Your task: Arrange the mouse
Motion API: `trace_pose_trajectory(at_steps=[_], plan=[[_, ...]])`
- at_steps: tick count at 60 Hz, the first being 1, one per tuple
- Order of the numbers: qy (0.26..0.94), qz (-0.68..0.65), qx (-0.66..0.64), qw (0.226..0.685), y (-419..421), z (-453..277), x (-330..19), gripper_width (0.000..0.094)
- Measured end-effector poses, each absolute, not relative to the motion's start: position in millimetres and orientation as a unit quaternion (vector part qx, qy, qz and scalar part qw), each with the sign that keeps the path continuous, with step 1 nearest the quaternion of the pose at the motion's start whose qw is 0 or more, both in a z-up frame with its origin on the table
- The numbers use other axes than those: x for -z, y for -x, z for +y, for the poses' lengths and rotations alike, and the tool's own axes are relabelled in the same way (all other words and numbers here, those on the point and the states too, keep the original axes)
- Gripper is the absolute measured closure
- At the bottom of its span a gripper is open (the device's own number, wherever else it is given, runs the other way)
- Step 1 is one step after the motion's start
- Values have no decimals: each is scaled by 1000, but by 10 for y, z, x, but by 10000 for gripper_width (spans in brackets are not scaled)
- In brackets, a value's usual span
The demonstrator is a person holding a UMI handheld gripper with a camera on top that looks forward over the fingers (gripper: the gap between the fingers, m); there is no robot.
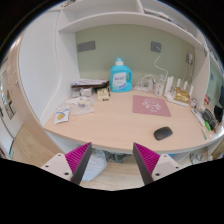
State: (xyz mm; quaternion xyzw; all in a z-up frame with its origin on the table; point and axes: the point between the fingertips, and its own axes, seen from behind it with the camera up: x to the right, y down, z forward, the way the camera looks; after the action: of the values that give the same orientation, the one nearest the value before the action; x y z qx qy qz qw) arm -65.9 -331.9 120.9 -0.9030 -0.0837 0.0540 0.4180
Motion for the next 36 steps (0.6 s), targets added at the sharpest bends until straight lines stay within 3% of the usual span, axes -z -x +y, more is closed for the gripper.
trace_pose_trajectory(at_steps=[17,36], plan=[[895,-62,-5,441,-962,-2694,-461,85],[904,18,-47,424,-1319,-1862,81,87]])
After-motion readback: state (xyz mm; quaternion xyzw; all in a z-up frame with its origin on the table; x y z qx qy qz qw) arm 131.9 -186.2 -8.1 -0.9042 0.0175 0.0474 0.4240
